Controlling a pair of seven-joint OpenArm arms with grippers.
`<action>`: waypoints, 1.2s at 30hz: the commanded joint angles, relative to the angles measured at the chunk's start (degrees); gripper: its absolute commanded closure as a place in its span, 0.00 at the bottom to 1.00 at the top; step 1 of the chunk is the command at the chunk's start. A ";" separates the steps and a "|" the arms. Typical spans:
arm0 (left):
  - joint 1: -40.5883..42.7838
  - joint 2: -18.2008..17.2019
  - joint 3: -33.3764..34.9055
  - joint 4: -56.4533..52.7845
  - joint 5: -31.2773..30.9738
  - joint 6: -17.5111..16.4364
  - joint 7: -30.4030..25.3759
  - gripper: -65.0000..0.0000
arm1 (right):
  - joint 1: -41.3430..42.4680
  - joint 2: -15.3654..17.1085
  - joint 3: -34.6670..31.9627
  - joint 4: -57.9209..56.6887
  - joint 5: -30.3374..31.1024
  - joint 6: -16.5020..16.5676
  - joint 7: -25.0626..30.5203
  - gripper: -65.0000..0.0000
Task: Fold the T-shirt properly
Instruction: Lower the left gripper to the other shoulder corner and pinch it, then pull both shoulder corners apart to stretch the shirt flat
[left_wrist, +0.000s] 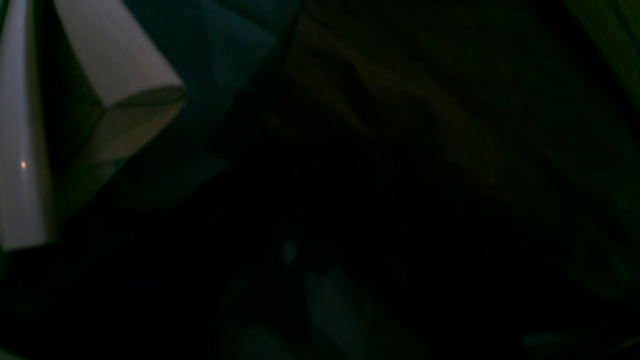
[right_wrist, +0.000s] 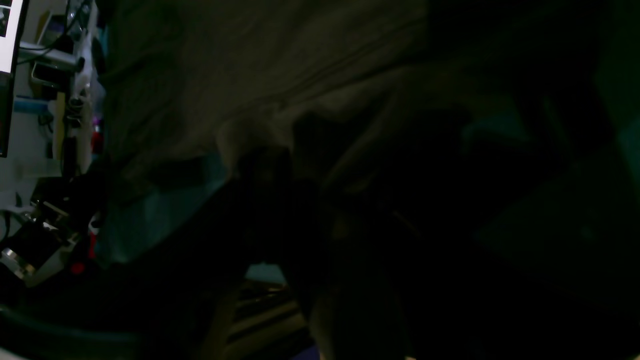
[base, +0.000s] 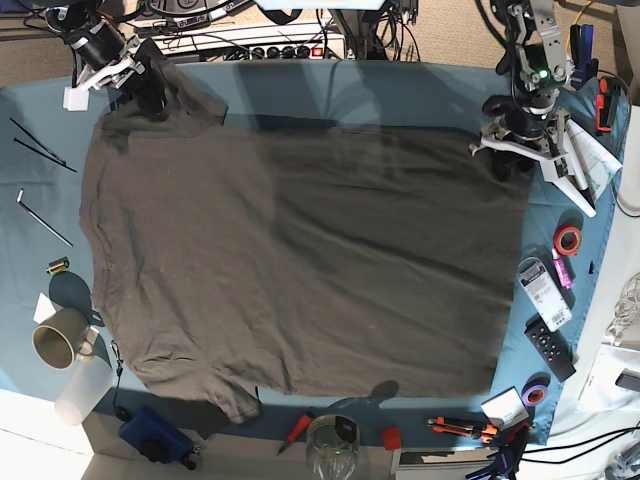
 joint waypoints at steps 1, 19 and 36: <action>0.26 0.76 0.24 0.07 -1.42 -0.39 4.09 0.60 | -1.03 0.44 -0.13 -0.31 -5.11 -1.55 -4.74 0.65; 0.94 2.95 0.24 0.20 3.67 -1.07 4.55 1.00 | -1.11 1.73 -0.13 -0.31 -5.03 -1.55 -2.38 0.96; 4.92 2.95 0.22 8.20 6.01 -3.74 5.16 1.00 | -1.66 1.77 8.81 10.36 -4.81 -1.57 -4.81 1.00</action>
